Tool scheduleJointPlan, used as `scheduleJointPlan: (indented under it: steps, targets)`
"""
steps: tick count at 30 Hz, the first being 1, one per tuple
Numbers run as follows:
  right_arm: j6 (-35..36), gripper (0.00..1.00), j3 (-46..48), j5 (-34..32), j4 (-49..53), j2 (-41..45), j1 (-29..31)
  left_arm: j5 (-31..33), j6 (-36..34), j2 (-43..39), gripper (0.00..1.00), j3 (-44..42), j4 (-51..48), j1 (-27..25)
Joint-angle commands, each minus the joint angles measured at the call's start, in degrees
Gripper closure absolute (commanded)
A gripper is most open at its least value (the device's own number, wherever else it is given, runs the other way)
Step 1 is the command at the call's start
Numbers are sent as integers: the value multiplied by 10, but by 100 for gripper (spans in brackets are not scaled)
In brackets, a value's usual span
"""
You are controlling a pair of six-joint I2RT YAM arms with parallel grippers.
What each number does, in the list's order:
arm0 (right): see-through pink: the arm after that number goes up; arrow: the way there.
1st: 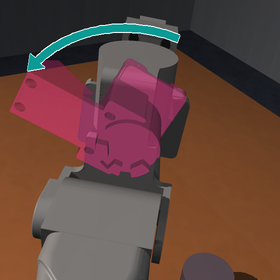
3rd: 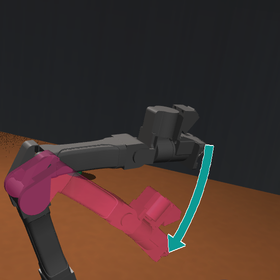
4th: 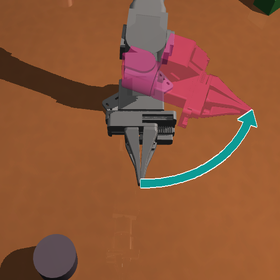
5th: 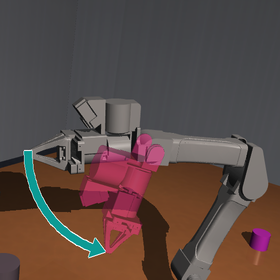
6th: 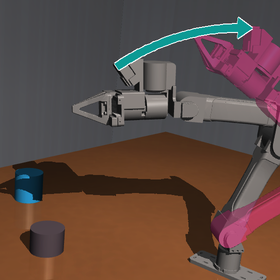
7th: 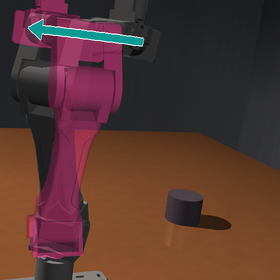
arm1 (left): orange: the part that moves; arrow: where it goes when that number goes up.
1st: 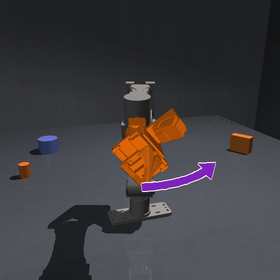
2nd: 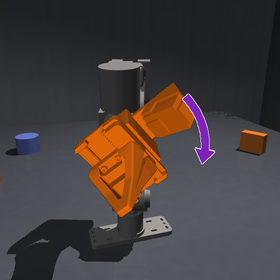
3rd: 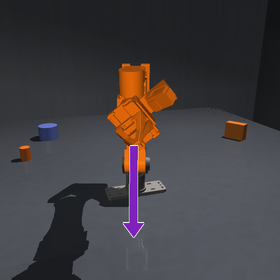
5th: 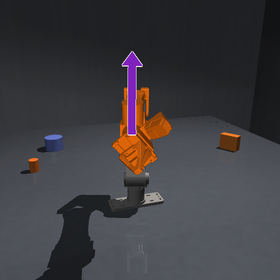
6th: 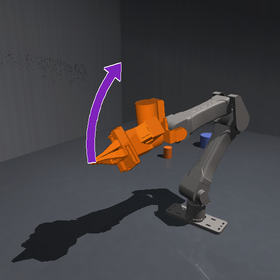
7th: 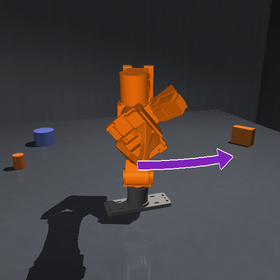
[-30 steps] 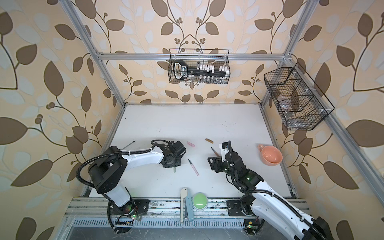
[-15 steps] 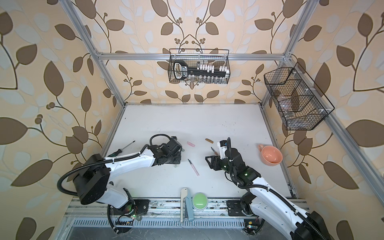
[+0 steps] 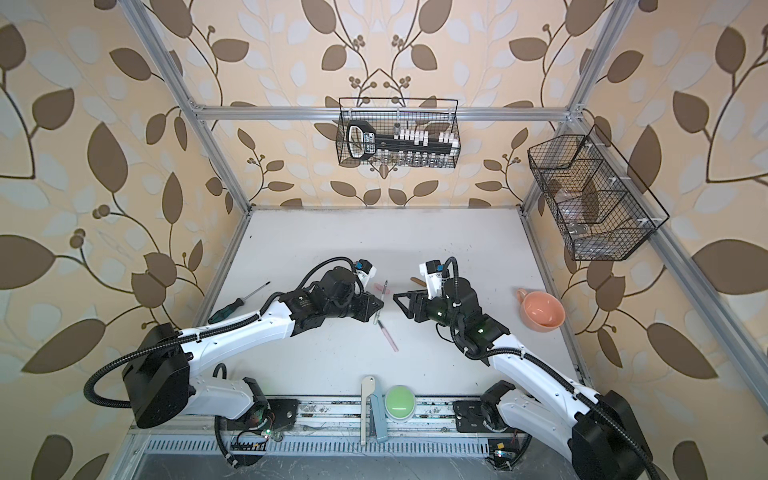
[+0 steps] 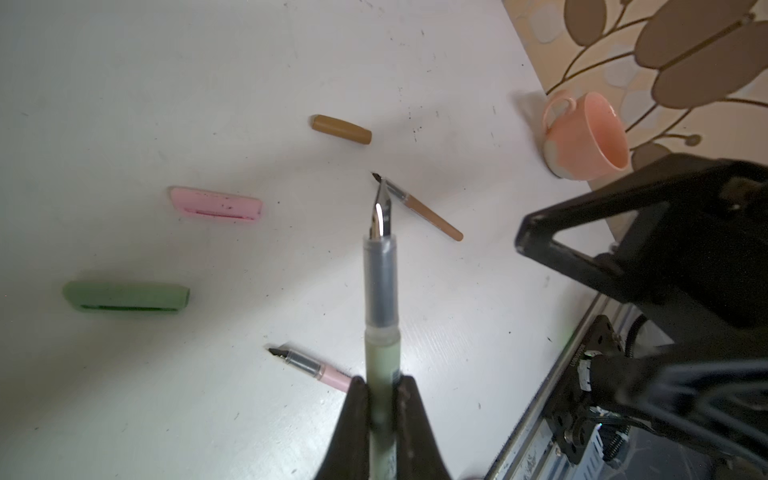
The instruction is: Insert the pens into the pen caps
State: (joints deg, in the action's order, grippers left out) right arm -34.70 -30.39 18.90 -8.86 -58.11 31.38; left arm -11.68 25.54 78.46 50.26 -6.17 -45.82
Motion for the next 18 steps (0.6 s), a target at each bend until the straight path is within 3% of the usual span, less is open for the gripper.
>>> scheduleJointPlan:
  steps: [1,18]
  targets:
    - [-16,41,-21,18,-39,-24,8,-48,-17,-8,100,5,27,-4]
    - [-58,48,-25,5,-120,-106,32,-66,-16,-36,100,5,25,-5]
